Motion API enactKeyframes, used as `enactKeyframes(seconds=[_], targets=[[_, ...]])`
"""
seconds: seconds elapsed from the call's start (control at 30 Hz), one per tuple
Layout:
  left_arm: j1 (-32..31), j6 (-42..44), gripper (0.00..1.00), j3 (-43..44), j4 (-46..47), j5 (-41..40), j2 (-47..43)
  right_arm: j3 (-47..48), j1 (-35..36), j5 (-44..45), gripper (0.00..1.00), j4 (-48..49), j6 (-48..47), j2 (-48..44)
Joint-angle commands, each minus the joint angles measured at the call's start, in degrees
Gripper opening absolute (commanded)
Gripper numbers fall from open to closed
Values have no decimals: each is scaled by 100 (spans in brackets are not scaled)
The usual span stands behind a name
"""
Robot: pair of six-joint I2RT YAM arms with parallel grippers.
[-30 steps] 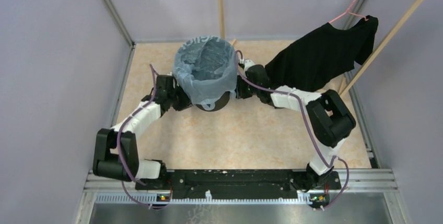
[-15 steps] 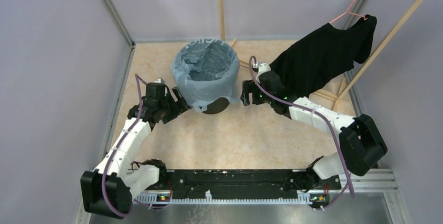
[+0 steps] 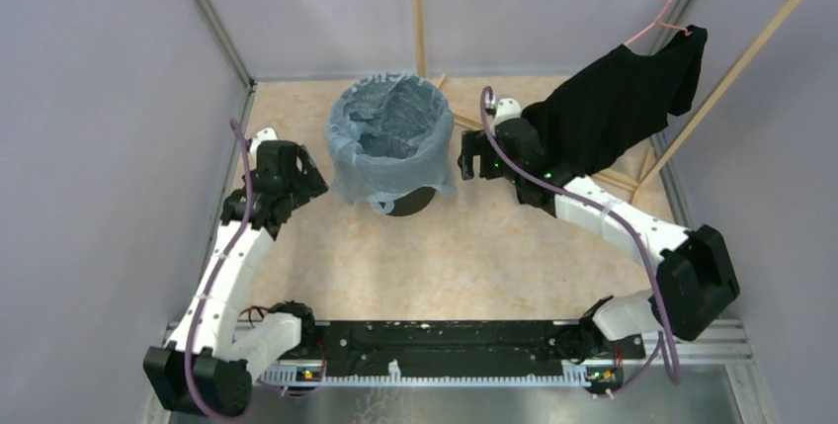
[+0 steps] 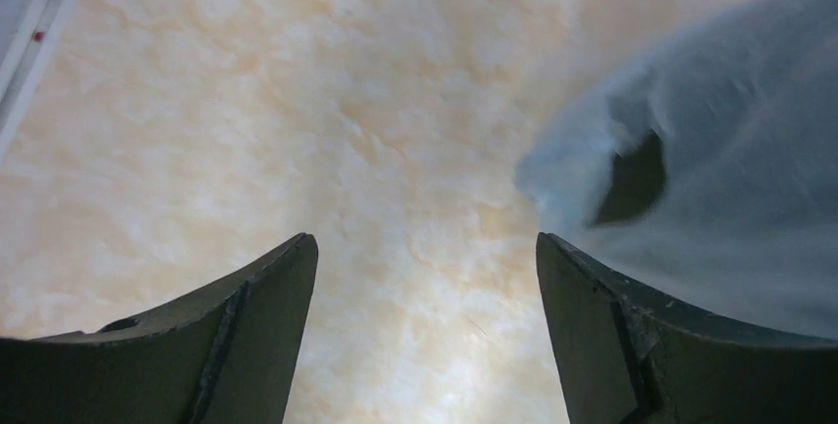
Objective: Put the trash bags into the trash bin
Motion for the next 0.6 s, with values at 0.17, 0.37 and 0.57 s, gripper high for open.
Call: enactKeyframes(seconds=[0.17, 0.37, 0.57], targets=[[1952, -35, 77, 599, 1744, 2499, 2143, 949, -293, -85, 84, 589, 755, 1247], [1991, -801, 76, 1075, 2941, 4458, 3552, 1275, -573, -501, 84, 792, 583, 1818], [1730, -975, 78, 1493, 3244, 5236, 4602, 1453, -696, -966, 85, 830, 398, 2090]])
